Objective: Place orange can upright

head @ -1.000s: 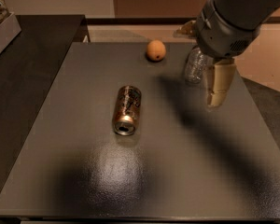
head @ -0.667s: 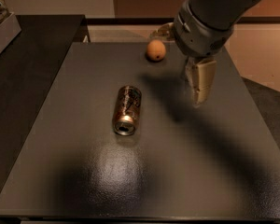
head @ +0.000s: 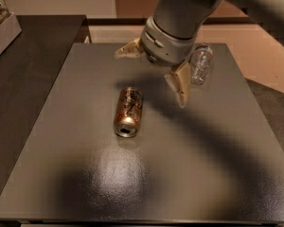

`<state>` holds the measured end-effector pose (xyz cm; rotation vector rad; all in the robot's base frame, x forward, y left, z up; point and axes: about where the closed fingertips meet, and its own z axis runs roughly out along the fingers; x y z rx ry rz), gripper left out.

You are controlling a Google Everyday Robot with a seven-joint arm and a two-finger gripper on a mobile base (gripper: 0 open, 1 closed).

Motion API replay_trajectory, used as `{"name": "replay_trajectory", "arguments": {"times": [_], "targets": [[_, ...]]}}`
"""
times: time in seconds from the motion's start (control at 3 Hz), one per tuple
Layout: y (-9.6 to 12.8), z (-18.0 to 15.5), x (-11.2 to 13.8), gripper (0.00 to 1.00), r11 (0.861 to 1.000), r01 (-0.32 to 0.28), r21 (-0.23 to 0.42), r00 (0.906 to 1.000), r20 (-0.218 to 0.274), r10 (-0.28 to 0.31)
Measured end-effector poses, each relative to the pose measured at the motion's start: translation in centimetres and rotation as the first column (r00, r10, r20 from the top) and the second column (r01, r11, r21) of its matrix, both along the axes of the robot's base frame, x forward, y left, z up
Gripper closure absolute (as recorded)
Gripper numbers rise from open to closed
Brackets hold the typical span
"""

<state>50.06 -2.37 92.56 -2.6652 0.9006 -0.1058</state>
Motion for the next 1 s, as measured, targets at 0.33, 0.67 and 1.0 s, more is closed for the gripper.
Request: {"name": "replay_trajectory", "arguments": {"times": [0.33, 0.67, 1.0], "targets": [[1.9, -1.2, -0.6, 0.00, 0.985, -0.159, -0.065, 0.9873, -0.009, 0.159], [3.2, -2.5, -1.6, 0.00, 0.950, -0.283, -0.131, 0.9592, -0.032, 0.281], [4.0, -4.0, -2.5, 0.00, 0.914, -0.363, -0.181, 0.9319, -0.065, 0.357]]}}
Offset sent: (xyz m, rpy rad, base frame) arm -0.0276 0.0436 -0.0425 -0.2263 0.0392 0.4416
